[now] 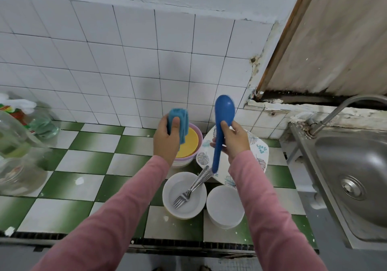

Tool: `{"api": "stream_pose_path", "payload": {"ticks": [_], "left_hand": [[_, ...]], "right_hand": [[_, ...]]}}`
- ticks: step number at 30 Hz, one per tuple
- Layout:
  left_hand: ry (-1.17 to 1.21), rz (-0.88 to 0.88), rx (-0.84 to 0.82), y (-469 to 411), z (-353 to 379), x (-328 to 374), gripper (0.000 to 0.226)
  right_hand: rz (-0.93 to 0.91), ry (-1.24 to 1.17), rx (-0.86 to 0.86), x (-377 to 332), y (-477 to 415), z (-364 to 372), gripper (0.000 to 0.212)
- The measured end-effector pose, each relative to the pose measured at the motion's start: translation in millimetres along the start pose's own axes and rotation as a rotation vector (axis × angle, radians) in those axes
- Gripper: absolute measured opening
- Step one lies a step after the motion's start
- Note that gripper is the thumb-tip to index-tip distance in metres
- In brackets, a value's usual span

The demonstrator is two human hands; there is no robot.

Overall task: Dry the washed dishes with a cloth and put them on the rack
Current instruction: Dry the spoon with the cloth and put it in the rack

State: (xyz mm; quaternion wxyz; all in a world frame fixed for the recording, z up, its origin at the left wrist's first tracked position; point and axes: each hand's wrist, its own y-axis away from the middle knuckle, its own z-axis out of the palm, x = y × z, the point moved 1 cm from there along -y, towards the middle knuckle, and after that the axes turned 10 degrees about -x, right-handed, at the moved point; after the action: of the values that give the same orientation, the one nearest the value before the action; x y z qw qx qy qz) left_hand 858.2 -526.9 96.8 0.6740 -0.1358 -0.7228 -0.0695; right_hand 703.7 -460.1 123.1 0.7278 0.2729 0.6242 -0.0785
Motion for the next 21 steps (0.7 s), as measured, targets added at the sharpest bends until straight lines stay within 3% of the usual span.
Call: {"api": "stream_pose_path", "payload": {"ticks": [3,5,8,11,13,16,21], "left_hand": [[-0.073,0.301,0.042,1,10,18,0.025],[-0.216,0.408,-0.071,-3,16,20,0.036],[-0.724,0.411,-0.314,-6,25,10,0.053],[-0.908,0.288,-0.47,-7,29,2,0.056],[-1.008,0.247,-0.449,-9,28,1,0.057],[-1.011,0.203,-0.399,-9,28,3,0.056],[-0.815,0.306,-0.518,3,25,-5,0.057]], "right_hand": [[0.045,0.162,-0.035,5,6,14,0.024],[0.094,0.049,-0.1,2,13,26,0.033],[0.131,-0.303,-0.238,-3,17,34,0.063],[0.137,-0.302,-0.245,3,13,31,0.082],[0.17,-0.314,-0.241,9,15,31,0.088],[0.19,-0.333,-0.241,12,18,31,0.085],[0.209,-0.342,-0.226,10,10,24,0.093]]}}
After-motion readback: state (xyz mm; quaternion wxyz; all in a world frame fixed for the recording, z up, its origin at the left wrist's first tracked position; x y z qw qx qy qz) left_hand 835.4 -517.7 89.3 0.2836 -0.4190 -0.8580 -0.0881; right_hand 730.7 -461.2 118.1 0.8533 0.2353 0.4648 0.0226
